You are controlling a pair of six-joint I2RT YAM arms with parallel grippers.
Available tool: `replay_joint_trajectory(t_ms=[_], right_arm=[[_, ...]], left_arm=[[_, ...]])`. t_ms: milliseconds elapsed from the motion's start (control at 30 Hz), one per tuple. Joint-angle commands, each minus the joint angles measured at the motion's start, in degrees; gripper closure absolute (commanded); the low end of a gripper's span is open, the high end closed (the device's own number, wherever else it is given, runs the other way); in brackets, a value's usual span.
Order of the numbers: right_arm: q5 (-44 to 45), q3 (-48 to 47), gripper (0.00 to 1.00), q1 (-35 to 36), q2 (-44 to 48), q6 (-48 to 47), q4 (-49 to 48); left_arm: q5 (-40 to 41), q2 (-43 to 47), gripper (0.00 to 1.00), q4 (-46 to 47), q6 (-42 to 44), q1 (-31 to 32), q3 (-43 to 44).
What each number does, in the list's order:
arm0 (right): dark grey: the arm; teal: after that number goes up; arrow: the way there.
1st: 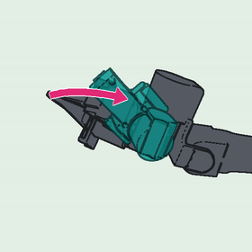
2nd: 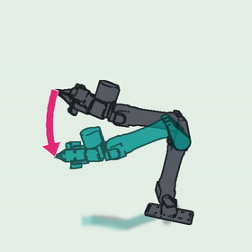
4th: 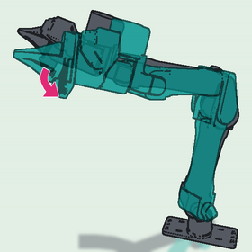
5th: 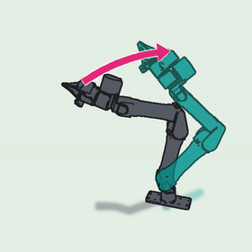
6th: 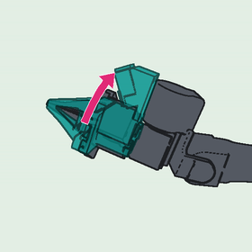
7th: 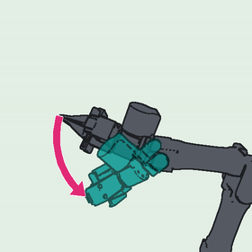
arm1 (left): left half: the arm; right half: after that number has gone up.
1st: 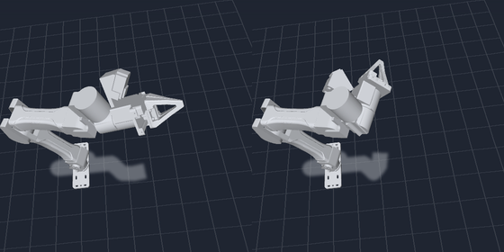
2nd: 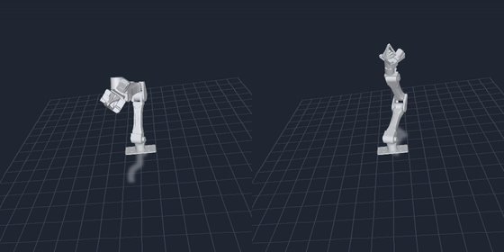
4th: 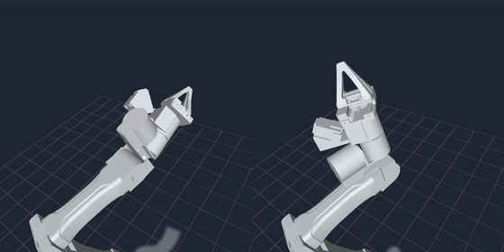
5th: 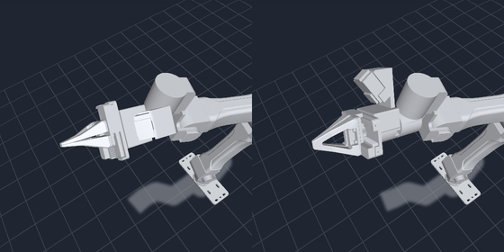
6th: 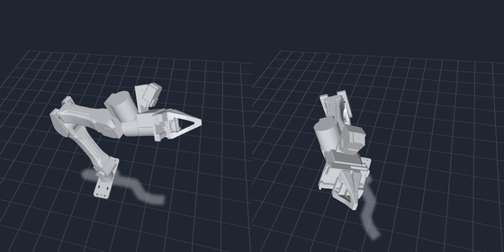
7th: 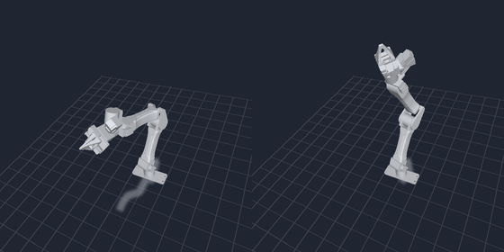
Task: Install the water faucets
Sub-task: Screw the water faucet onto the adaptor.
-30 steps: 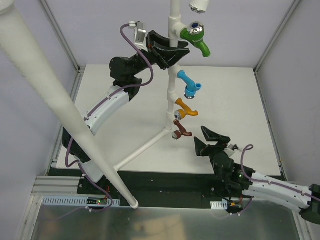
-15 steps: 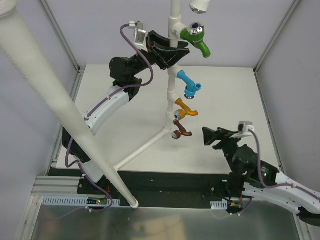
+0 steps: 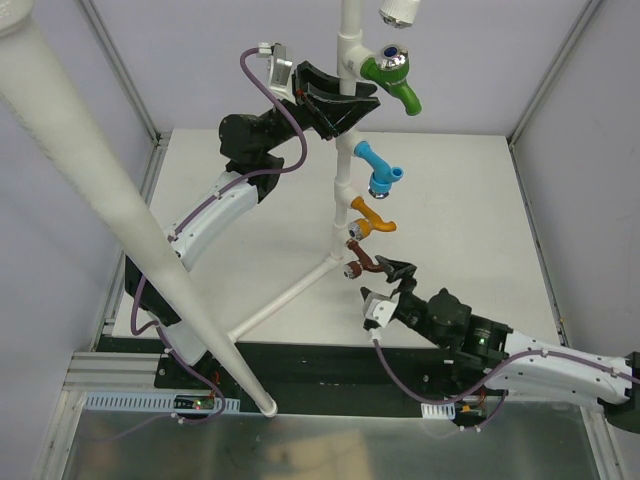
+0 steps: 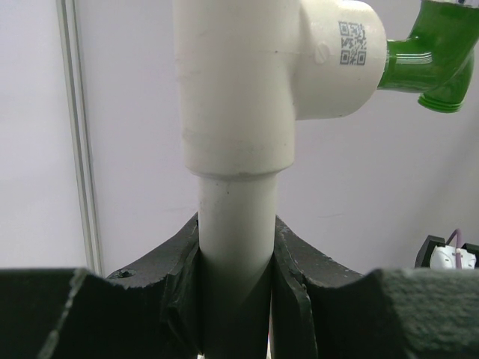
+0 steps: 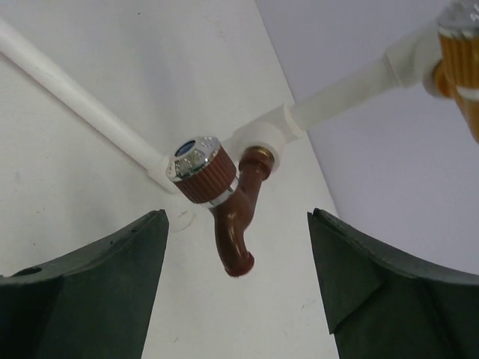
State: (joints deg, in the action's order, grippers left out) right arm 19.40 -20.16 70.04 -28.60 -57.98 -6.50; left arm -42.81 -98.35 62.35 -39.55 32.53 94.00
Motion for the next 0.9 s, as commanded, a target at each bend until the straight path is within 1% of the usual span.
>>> replay_joint_trajectory(t_ms=[0,133,267,367,433,467,500,533,567,600,667,867], right_arm=[[-2.7,-0.2,0.18,1.4,-9.1,-15.0,-15.4],[-1.6,-0.8,0.17,1.0,-17.4,-17.7,-18.8],[1.0,-1.5,0.20,-1.8,-25.5,-18.4,-22.2],[5.0,-1.5,0.25,-3.6,-31.5,-16.5,-29.9],[9.6,-1.2,0.45,-3.8,-35.8,-13.4,-37.8],[11.7,-1.5,0.56,-3.6,-37.7,-10.3,-40.8],[15.2,-2.1,0.70,-3.1,-39.8,-6.9,-43.1],[17.6,-2.7,0.86,-2.5,-40.6,-2.3,-44.0],[19.1,-3.0,0.96,-1.8,-41.0,2.2,-44.8],[19.9,-2.9,1.00,-1.5,-40.7,8.0,-45.5],[21.6,-1.8,1.00,-1.4,-39.3,21.1,-48.3],[30.9,3.6,1.00,-1.7,-32.3,71.7,-50.1]], left_arm=[[-5.7,3.6,1.00,7.6,-4.6,0.4,-0.9],[-5.8,3.6,1.00,7.5,-4.5,0.3,-1.0],[-5.7,3.6,1.00,7.7,-4.7,0.3,-1.0],[-5.7,3.6,1.00,8.0,-4.8,0.3,-1.0],[-5.5,3.6,1.00,8.0,-5.0,0.3,-1.0],[-5.6,3.6,1.00,8.1,-5.1,0.3,-1.0],[-5.6,3.7,1.00,8.1,-5.0,0.2,-0.9],[-5.6,3.8,1.00,8.1,-5.0,0.2,-0.9],[-5.7,3.8,1.00,8.1,-5.1,0.2,-0.9],[-5.7,3.9,1.00,8.0,-5.1,0.2,-1.0],[-5.7,4.2,1.00,8.1,-5.1,0.1,-1.3],[-5.6,4.7,1.00,8.2,-5.1,-0.2,-1.9]])
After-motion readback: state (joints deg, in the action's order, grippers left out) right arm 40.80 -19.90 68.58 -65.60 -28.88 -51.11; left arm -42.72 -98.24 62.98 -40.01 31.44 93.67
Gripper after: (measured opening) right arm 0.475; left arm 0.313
